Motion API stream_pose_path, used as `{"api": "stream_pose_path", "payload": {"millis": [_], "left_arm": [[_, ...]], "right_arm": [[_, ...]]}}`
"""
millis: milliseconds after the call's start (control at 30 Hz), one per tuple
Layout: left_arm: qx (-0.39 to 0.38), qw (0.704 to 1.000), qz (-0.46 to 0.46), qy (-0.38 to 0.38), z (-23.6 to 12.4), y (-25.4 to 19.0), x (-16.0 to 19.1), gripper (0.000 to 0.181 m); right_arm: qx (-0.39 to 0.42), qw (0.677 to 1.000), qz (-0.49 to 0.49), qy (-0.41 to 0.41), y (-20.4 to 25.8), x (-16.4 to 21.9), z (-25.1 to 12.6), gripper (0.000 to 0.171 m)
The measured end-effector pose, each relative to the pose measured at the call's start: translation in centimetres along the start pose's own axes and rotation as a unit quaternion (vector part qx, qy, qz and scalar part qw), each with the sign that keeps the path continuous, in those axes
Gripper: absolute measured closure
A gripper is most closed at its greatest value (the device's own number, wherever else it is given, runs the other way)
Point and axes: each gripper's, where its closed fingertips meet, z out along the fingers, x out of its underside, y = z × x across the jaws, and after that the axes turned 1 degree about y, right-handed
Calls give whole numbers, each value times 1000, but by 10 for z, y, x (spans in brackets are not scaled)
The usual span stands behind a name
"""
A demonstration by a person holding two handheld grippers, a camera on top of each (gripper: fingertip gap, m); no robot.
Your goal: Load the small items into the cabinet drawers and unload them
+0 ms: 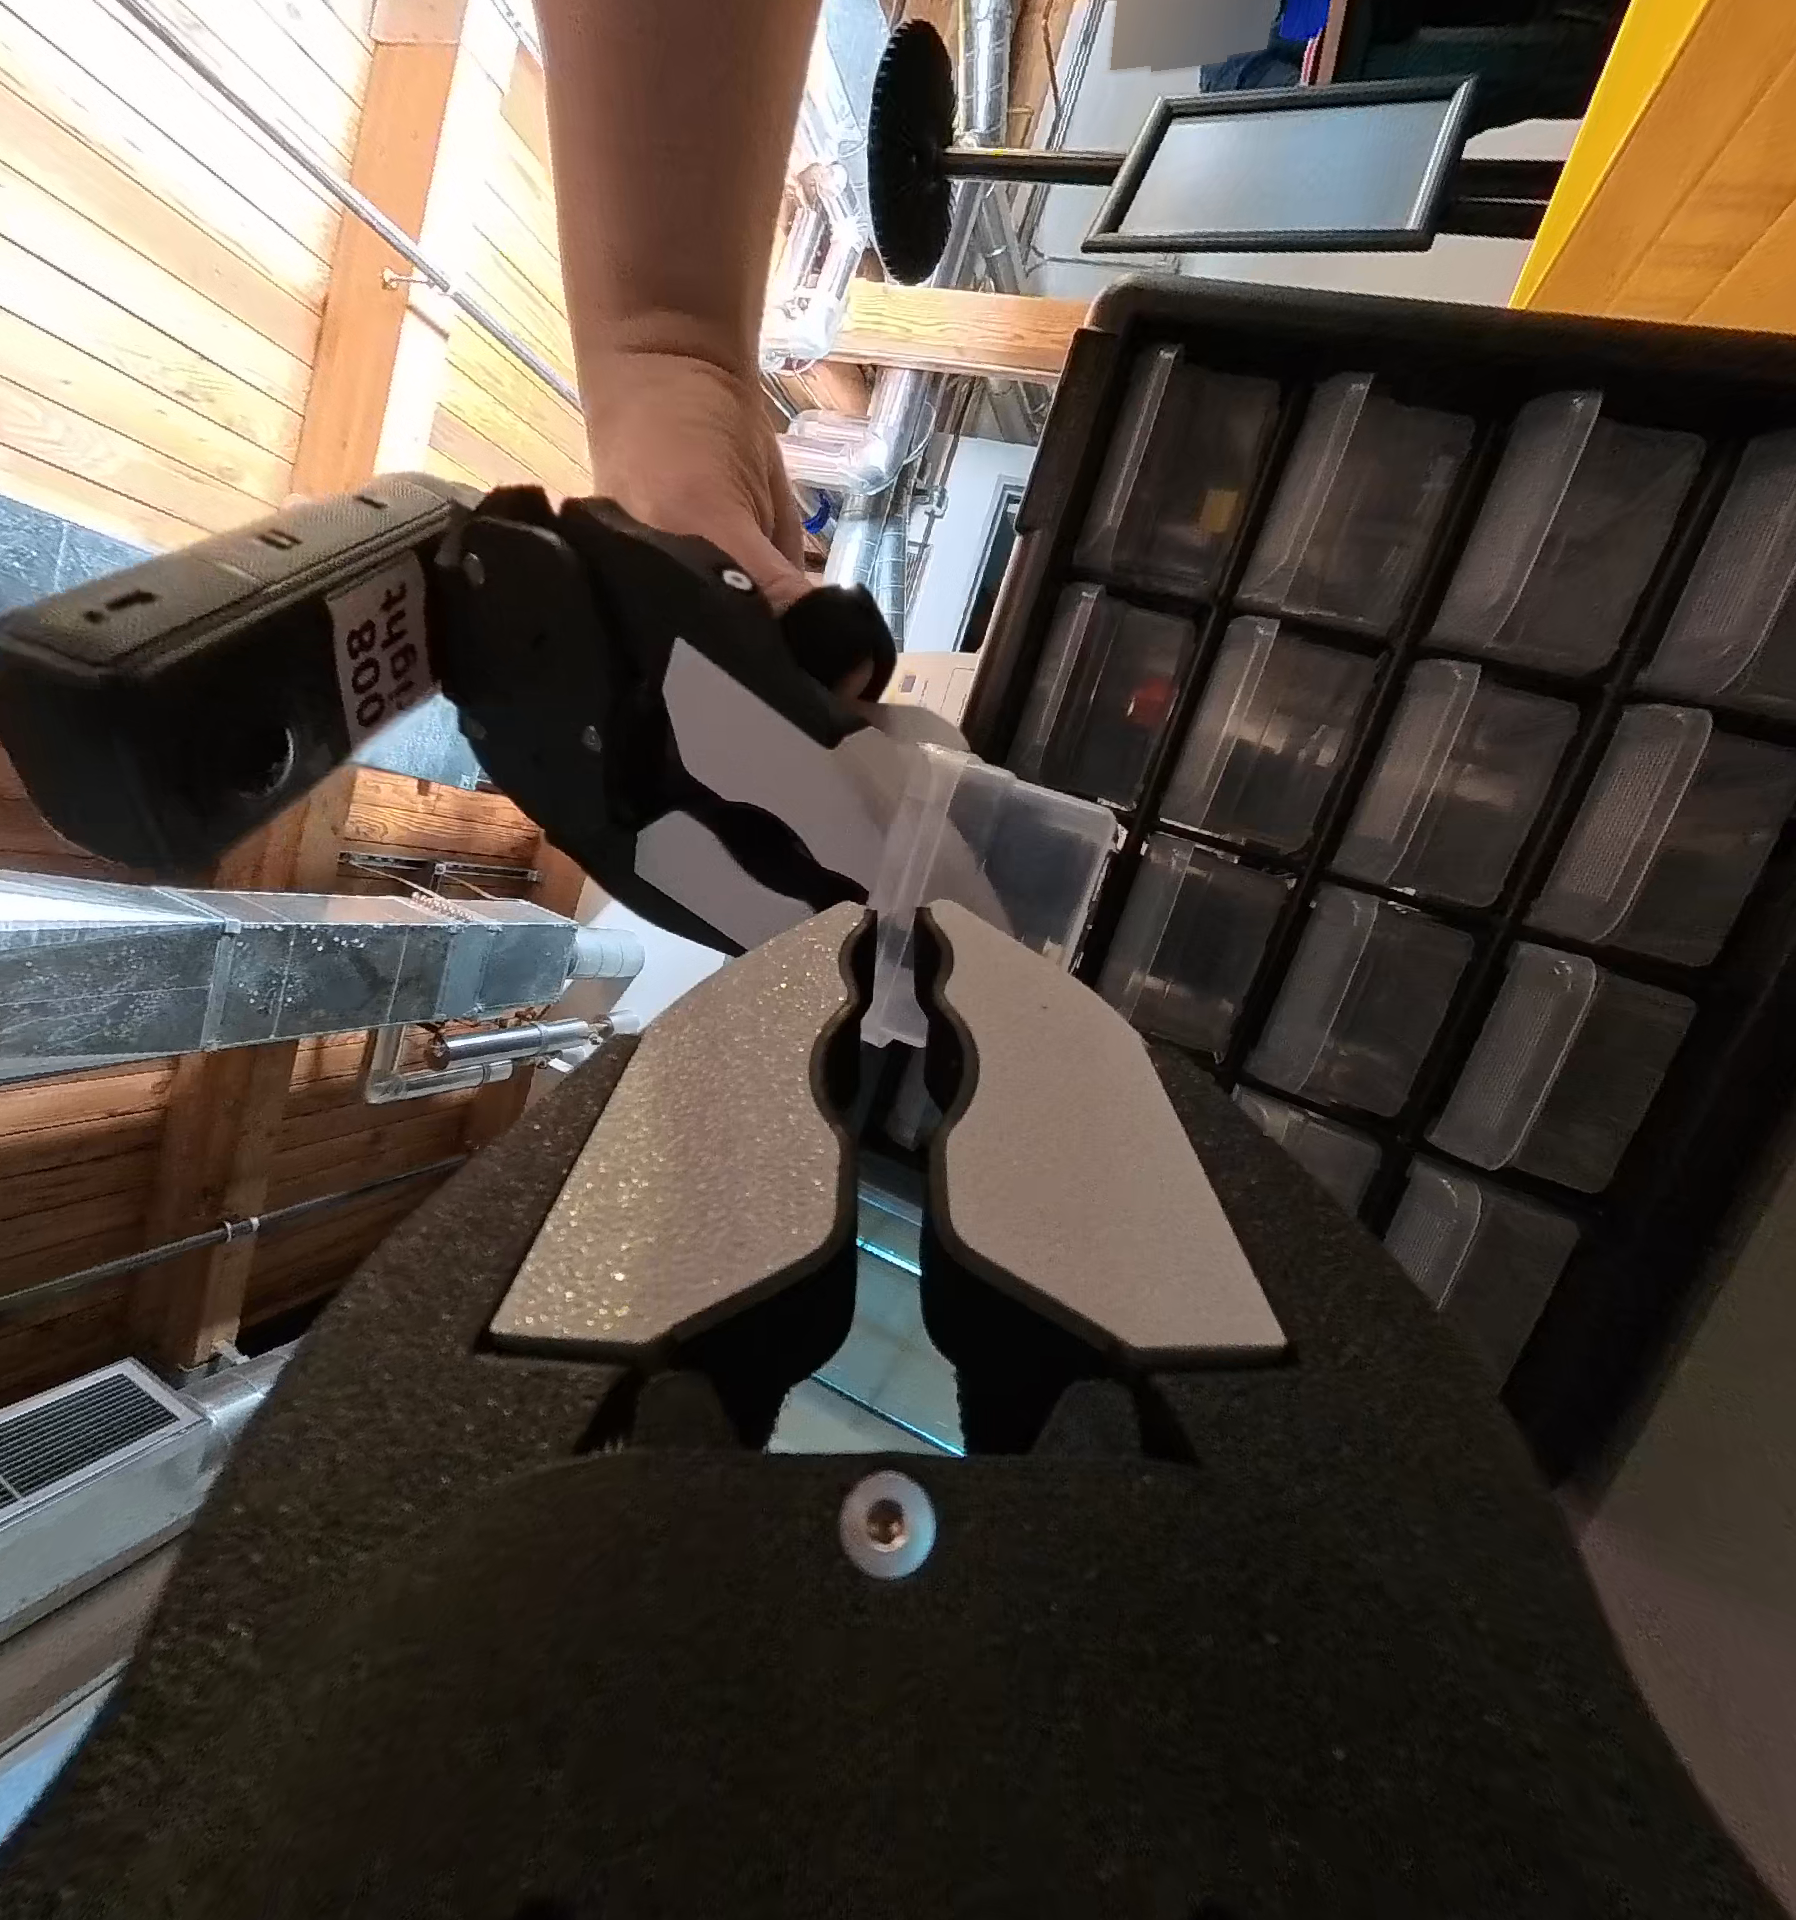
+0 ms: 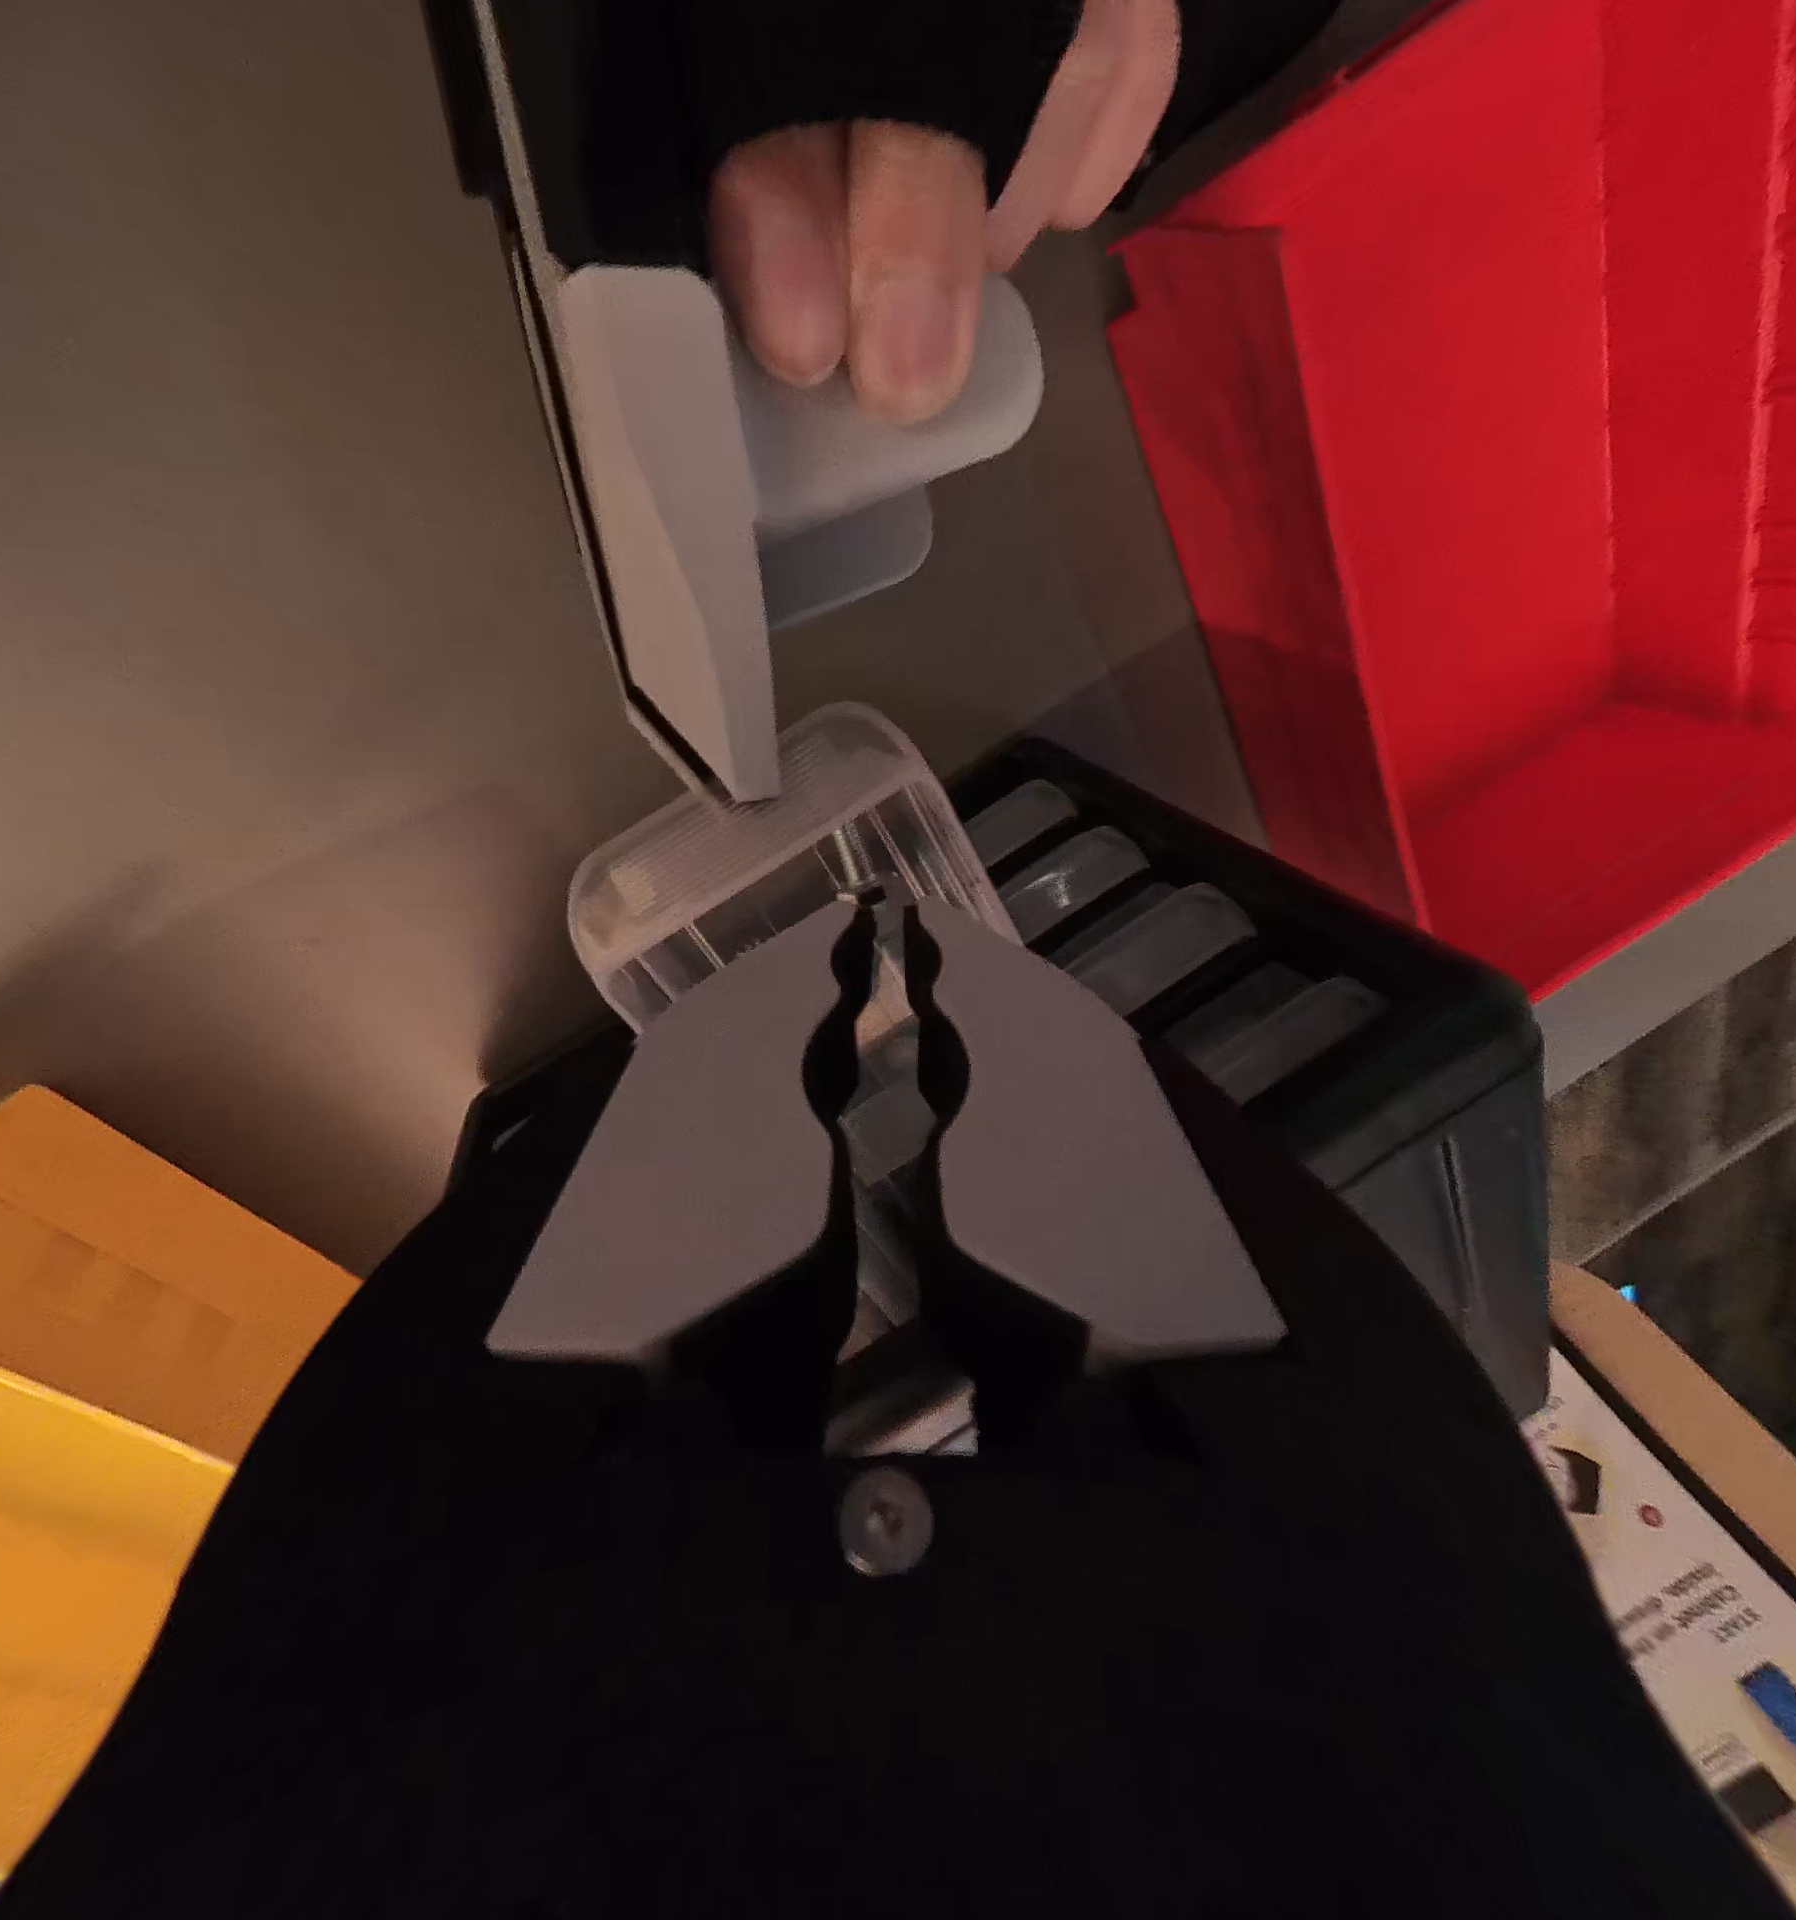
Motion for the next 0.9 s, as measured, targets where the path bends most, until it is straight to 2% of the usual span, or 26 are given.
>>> {"api": "stream_pose_path", "payload": {"millis": [233,400,700,900], "left_arm": [[-3,1000,7,1,0,0,-1,175],[-4,1000,8,4,0,0,-1,175],[0,1000,-1,1,1,0,-3,175],[0,1000,-2,1,1,0,-3,175]], "right_arm": [[-36,999,-11,-3,8,-4,0,163],[-97,992,82,-5,13,-5,0,159],[-57,976,211,7,4,6,0,152],[-114,949,292,11,10,2,3,152]]}}
